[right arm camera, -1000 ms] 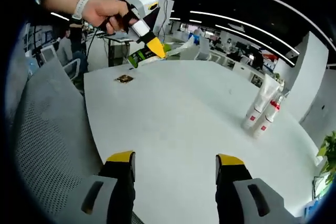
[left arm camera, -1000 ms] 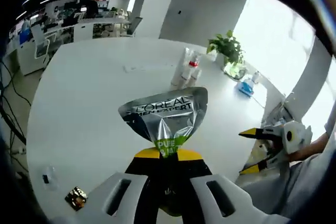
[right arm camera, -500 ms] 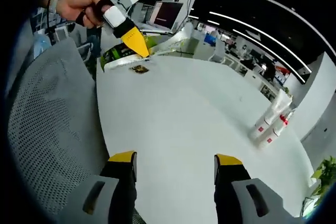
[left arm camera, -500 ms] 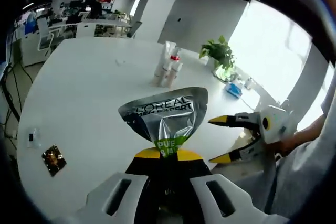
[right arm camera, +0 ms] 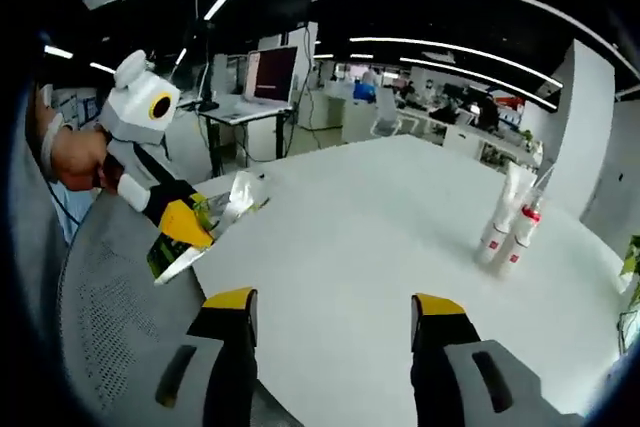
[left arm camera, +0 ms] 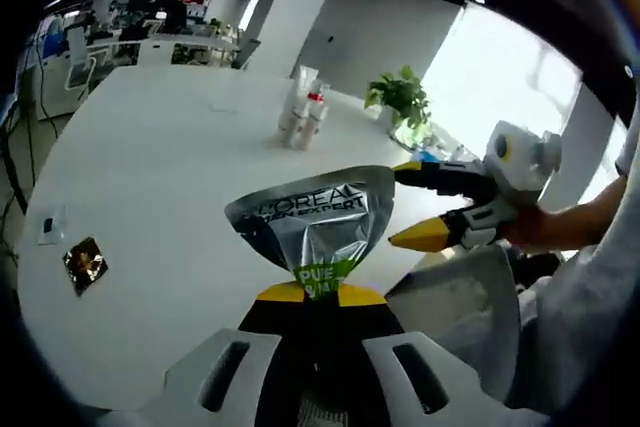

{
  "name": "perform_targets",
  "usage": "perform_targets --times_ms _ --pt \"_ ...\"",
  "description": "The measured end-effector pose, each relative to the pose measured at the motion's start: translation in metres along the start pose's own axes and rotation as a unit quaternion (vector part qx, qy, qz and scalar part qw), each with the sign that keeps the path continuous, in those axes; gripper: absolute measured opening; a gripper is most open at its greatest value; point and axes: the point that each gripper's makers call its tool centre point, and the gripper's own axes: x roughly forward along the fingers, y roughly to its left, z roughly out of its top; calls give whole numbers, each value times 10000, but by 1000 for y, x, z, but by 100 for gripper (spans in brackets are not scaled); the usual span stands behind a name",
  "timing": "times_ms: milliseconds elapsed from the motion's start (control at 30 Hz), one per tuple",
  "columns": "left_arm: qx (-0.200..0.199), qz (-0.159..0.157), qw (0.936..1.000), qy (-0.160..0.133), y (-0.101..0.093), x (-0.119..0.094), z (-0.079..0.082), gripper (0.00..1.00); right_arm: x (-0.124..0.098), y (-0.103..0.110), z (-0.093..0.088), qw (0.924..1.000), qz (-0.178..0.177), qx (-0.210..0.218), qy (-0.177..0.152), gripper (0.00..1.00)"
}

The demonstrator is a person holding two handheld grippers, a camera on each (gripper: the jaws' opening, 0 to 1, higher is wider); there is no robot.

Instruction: Arrange the skincare products in the storage area until every visible bottle or jar stands upright without overlapping.

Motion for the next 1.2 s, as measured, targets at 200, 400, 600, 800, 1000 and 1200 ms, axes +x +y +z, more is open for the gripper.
perform_targets --times_ms 200,400,600,800,1000,1200 --pt "329 38 9994 -131 2 1 7 4 -3 13 -3 9987 154 478 -54 60" --pt "631 156 9975 -277 4 2 8 5 -3 11 -12 9941 160 1063 -160 58" --pt "1106 218 9933 -269 -1 6 6 5 -5 23 -9 9943 307 999 -200 64" --pt "1138 390 9921 -344 6 5 8 6 3 34 -17 9945 507 914 -28 68" --pt "1004 434 9935 -326 10 7 7 7 2 42 -13 9933 738 891 -69 68" --pt "944 493 9941 -188 16 9 0 7 -3 39 8 9730 1081 1975 -514 63"
